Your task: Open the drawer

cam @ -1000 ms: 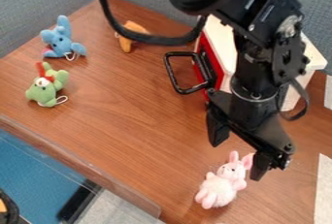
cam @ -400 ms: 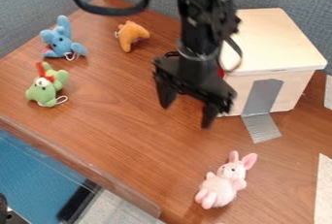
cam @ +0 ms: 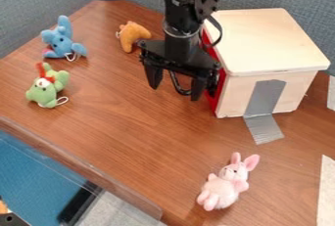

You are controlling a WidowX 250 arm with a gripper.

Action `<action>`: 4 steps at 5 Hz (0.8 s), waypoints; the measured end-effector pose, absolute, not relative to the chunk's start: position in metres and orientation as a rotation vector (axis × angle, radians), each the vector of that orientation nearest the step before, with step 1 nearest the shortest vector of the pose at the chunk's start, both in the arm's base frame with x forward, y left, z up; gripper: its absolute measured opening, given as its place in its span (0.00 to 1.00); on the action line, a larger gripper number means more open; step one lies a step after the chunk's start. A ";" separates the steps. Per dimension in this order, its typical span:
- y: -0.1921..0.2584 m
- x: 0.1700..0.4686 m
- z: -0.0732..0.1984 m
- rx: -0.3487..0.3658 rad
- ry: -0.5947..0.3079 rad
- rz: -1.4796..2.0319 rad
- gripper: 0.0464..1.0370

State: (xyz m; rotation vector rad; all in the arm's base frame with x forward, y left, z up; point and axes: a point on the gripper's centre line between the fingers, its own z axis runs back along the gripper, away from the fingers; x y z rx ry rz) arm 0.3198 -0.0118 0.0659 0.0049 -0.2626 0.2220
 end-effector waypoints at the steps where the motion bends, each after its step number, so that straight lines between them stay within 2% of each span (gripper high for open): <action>1: -0.002 0.334 0.059 0.025 -0.252 0.267 0.96; 4: 0.024 0.365 0.029 0.072 -0.225 0.396 0.96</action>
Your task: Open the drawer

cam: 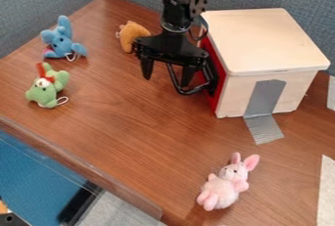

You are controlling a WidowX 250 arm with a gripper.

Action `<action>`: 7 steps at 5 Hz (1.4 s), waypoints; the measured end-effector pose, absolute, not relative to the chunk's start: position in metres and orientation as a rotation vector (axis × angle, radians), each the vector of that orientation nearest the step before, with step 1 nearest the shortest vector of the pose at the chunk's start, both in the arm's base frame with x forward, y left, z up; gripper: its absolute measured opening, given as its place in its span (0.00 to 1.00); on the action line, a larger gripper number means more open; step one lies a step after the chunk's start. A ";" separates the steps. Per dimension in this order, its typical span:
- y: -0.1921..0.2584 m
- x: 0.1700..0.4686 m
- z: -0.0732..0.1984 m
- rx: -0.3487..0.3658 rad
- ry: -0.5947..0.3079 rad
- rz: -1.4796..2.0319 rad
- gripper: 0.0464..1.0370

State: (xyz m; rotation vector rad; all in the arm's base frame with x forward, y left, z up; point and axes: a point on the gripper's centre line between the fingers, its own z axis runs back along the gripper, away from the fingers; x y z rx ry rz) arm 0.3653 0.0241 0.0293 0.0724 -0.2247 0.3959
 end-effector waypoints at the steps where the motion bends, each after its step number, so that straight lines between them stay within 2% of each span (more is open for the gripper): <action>1: 0.023 0.369 0.025 0.078 -0.235 0.406 0.91; 3: 0.016 0.363 0.017 0.097 -0.229 0.409 0.33; 4: 0.025 0.357 0.022 0.104 -0.227 0.433 0.23; 7: 0.062 0.315 0.032 0.148 -0.204 0.509 0.15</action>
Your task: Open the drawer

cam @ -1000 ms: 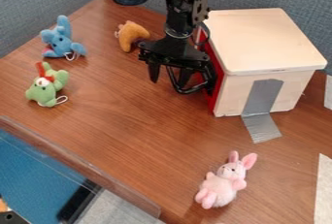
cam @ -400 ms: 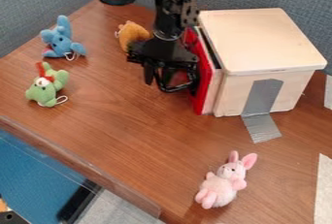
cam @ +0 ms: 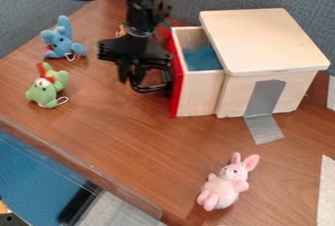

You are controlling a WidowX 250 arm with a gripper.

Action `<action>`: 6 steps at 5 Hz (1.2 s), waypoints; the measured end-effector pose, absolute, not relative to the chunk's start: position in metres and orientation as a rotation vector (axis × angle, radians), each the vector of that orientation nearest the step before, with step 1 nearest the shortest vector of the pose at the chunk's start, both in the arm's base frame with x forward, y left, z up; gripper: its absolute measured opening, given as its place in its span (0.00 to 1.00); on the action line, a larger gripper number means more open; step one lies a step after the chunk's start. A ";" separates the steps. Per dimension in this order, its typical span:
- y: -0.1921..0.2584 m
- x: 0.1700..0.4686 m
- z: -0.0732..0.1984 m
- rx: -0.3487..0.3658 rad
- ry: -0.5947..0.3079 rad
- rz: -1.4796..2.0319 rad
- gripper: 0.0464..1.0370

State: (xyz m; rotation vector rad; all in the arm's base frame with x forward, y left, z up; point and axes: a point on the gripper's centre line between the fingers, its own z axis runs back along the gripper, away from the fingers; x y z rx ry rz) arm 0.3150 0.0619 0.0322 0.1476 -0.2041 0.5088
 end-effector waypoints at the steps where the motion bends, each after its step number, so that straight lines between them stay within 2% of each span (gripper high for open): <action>1: 0.066 0.302 0.034 0.151 -0.205 0.523 0.14; 2: 0.069 0.296 0.034 0.152 -0.204 0.525 0.20; 3: 0.067 0.293 0.045 0.155 -0.209 0.508 0.47; 4: 0.069 0.294 0.070 0.163 -0.275 0.503 0.78; 5: 0.062 0.291 0.096 0.123 -0.311 0.436 0.97; 6: 0.056 0.285 0.108 -0.025 -0.265 0.284 0.96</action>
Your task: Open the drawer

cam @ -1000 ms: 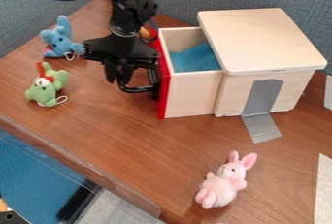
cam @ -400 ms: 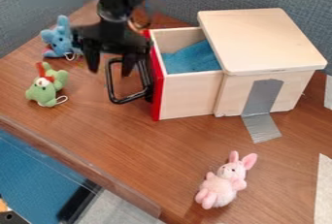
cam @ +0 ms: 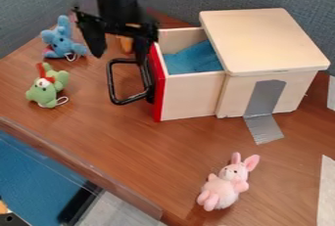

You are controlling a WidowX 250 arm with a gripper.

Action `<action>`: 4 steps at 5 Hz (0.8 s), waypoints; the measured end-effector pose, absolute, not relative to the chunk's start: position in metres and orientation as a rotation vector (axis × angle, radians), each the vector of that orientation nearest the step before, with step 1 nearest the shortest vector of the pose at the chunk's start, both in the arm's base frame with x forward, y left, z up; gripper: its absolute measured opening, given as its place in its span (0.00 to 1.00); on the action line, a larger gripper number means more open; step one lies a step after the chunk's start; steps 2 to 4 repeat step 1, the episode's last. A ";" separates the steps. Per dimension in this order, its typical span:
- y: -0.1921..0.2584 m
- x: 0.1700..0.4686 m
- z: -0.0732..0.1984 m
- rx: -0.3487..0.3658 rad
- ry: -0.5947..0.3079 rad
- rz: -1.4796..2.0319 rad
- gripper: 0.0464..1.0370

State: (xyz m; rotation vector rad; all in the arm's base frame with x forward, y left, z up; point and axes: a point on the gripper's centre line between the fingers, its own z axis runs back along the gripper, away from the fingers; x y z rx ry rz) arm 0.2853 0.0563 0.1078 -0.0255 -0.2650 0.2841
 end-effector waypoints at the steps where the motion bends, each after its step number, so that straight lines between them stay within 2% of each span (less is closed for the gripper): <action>1: 0.046 0.282 0.116 -0.137 -0.218 0.161 0.96; 4: 0.046 0.282 0.116 -0.137 -0.218 0.161 0.96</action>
